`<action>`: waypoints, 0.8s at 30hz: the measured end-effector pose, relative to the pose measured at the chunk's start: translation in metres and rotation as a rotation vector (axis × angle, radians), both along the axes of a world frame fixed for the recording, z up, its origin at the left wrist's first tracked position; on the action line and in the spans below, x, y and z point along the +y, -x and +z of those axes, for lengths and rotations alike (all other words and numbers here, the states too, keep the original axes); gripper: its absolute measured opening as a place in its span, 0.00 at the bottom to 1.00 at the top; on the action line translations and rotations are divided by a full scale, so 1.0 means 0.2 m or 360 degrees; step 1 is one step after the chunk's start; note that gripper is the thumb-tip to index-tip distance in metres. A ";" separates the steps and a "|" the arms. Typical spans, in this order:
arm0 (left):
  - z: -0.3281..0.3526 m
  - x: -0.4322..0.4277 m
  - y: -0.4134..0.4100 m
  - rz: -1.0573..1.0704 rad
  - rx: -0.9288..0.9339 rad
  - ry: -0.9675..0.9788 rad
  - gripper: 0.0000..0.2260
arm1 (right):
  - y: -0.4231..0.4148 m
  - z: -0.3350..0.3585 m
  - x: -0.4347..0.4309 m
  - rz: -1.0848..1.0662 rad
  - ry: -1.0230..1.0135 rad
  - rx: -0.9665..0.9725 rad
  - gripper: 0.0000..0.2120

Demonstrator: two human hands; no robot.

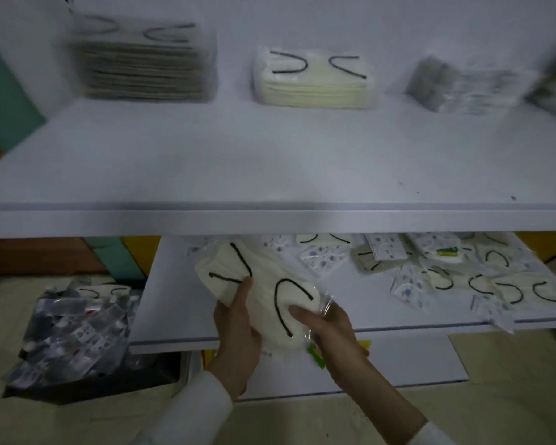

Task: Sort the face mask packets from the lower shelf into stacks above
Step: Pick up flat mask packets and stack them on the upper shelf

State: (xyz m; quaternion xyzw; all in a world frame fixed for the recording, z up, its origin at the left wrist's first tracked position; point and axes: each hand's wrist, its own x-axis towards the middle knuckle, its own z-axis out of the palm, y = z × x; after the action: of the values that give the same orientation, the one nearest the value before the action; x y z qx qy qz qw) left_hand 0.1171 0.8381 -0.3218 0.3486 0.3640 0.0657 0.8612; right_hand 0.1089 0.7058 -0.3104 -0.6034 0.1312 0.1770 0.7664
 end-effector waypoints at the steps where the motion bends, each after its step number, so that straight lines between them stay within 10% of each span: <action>1: 0.04 0.00 0.04 -0.0061 -0.0039 -0.0003 0.17 | 0.04 0.03 0.03 0.0001 -0.0064 -0.0016 0.28; 7: 0.30 0.34 0.31 -0.0364 -0.0321 -0.0070 0.23 | 0.11 0.45 -0.04 0.0327 0.0367 -0.0585 0.14; 15: 1.02 0.66 0.24 -0.0582 -0.0720 -0.1484 0.11 | -0.11 1.12 -0.04 0.0552 0.0644 -0.1430 0.13; 24: 1.05 0.61 -0.21 -0.0266 -0.0644 -0.1826 0.08 | -0.52 1.04 0.13 0.0277 0.0358 -0.1263 0.20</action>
State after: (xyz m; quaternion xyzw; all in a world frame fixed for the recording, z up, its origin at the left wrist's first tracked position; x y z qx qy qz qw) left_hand 0.1585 0.9605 -0.1128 0.7646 0.0712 0.2482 0.5905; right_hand 0.2124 0.7317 -0.1029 -0.7136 -0.2070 -0.0204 0.6690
